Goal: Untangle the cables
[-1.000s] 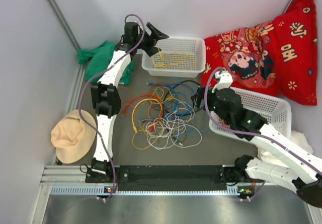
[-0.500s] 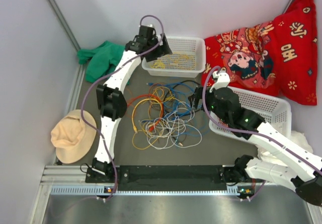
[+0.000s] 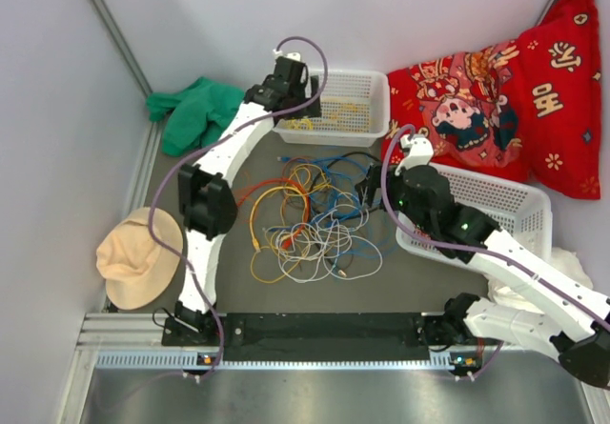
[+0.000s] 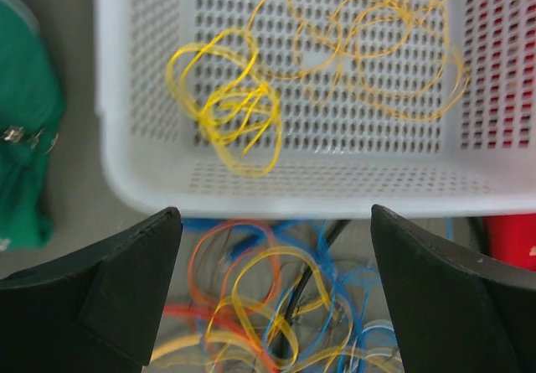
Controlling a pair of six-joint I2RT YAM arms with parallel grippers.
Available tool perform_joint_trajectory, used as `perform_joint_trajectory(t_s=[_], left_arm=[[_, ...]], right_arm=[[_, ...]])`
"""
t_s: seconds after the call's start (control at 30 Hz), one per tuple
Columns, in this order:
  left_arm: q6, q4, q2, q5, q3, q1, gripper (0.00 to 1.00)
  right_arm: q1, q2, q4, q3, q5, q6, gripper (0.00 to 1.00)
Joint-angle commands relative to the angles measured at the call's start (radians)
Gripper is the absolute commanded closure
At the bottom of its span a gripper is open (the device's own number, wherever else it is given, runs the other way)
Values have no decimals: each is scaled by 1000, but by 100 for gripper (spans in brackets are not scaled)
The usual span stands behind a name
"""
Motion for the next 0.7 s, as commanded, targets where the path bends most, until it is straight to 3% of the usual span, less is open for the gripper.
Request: perform_joint_trajectory(t_s=[0.0, 0.17, 0.27, 0.5, 0.67], left_arm=[[18, 172, -358, -69, -292, 3, 1], [-10, 356, -746, 28, -822, -32, 1], [-6, 371, -892, -6, -1022, -118, 1], [-114, 270, -1052, -25, -1306, -192, 1], [-68, 298, -1120, -91, -1449, -190, 1]], right_arm=[[-9, -23, -6, 26, 19, 4, 15], [-8, -105, -30, -38, 22, 30, 15], [-8, -151, -67, -61, 16, 50, 15], [-8, -233, -153, -116, 5, 112, 18], [-3, -280, -184, -181, -13, 168, 18]])
